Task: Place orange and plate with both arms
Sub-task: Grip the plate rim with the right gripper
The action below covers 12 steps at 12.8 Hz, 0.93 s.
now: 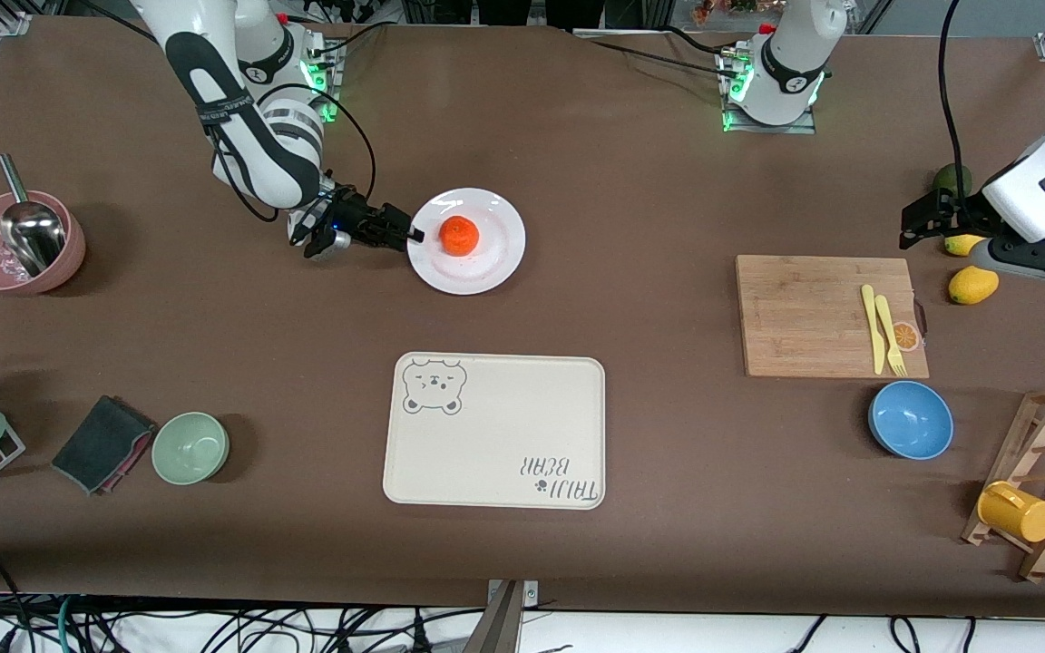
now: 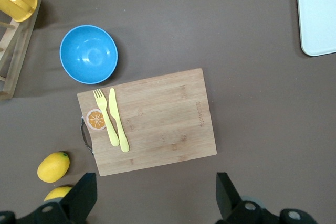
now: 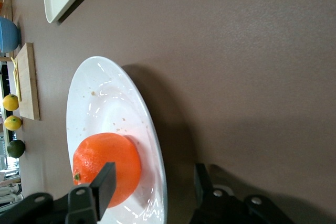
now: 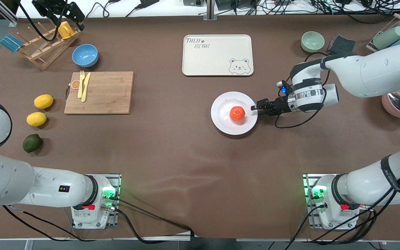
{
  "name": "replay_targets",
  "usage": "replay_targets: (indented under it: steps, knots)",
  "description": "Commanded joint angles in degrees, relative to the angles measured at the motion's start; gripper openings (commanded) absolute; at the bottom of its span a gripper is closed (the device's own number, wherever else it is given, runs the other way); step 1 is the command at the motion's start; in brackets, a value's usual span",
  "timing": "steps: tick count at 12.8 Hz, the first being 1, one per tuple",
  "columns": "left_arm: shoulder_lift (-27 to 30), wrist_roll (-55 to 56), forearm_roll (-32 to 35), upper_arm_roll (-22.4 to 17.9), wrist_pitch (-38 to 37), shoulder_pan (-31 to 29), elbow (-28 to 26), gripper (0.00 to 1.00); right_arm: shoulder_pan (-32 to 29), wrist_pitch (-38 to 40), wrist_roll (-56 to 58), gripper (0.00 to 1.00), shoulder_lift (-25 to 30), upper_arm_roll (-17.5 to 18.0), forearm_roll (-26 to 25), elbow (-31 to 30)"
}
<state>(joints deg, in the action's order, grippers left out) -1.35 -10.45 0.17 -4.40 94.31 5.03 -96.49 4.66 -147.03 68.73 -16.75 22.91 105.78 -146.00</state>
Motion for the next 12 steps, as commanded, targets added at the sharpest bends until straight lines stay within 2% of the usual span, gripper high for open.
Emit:
replay_targets:
  steps: [1, 3, 10, 12]
  knots:
    - [-0.14, -1.06, 0.27, -0.08, -0.35, -0.37, 0.69, 1.0, -0.35, -0.63, 1.85, 0.56, 0.4, 0.73, 1.8, -0.6]
    - [-0.67, -1.15, 0.27, -0.17, -0.35, -0.37, 0.6, 1.0, -0.35, -0.63, 1.85, 0.48, 0.4, 0.73, 1.8, -0.51]
    - [-1.02, -1.15, 0.36, -0.17, -0.35, -0.19, 0.69, 1.0, -0.26, -0.98, 1.85, 0.41, 0.22, 1.52, 2.77, -0.51]
    - [-1.11, -1.15, 0.36, -0.17, -0.35, 0.07, 0.69, 1.0, -0.26, -0.98, 2.63, 0.31, 0.22, 1.52, 3.2, -0.51]
